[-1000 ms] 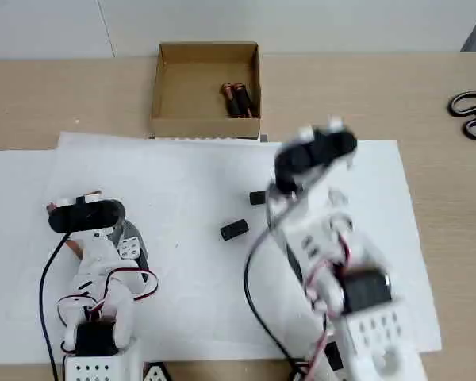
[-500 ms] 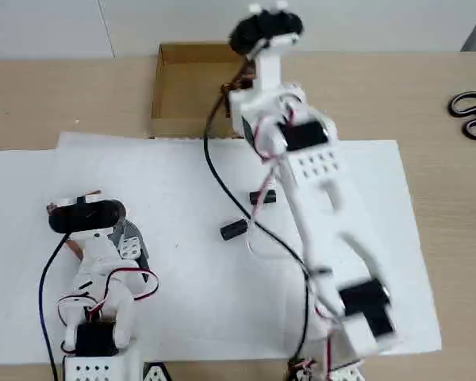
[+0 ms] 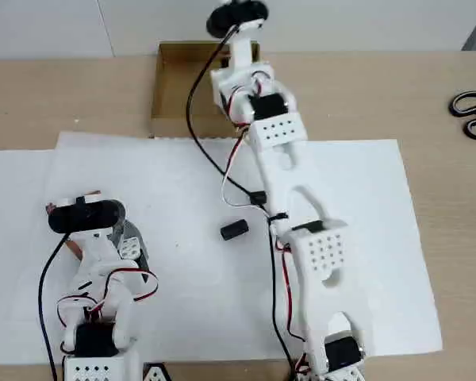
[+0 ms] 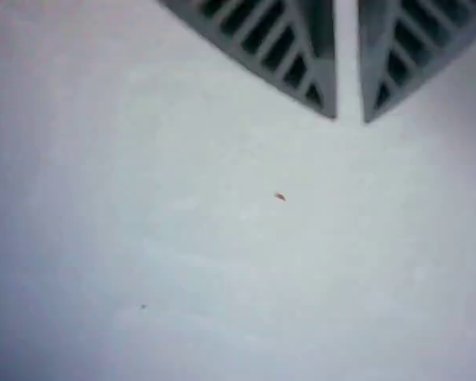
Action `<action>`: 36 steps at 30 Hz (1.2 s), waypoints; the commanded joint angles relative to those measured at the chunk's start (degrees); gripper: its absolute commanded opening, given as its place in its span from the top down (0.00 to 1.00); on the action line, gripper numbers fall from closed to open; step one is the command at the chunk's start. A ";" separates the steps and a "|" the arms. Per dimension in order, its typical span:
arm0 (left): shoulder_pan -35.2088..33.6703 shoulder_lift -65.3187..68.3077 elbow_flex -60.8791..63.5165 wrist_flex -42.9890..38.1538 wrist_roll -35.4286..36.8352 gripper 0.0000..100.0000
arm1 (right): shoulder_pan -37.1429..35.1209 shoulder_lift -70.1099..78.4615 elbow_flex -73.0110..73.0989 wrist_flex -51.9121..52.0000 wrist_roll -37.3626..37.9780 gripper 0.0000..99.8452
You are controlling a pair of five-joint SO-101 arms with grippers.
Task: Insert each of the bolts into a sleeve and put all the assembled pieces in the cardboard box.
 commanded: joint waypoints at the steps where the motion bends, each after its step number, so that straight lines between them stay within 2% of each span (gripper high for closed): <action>1: 0.18 -0.70 -0.31 -1.67 0.35 0.99 | -1.80 4.35 -10.11 -1.36 3.52 1.00; 6: 0.18 -0.70 -0.31 -1.58 0.35 0.99 | -2.42 9.80 -14.07 0.48 5.36 0.98; 10: 0.18 -0.70 -0.31 -1.58 0.35 0.99 | -2.51 10.24 -15.30 5.85 5.19 0.82; 12: 0.18 -0.70 -0.31 -1.58 0.35 0.99 | -2.33 10.15 -16.09 8.66 5.19 0.78; 17: 0.18 -0.70 -0.31 -1.58 0.35 0.99 | -2.51 10.15 -23.47 16.13 5.19 0.81; 23: 0.18 -0.70 -0.31 -1.58 0.35 0.99 | -2.42 10.15 -36.84 31.69 5.19 0.89; 27: 0.18 -0.70 -0.31 -1.58 0.35 0.99 | -1.19 6.90 -36.57 42.95 5.45 0.93; 32: 0.09 -0.70 -0.31 -1.58 0.35 0.99 | 0.48 1.63 -35.69 54.37 5.45 0.94; 36: 0.09 -0.70 -0.31 -1.58 0.35 0.99 | 1.71 1.45 -35.16 55.43 6.24 0.94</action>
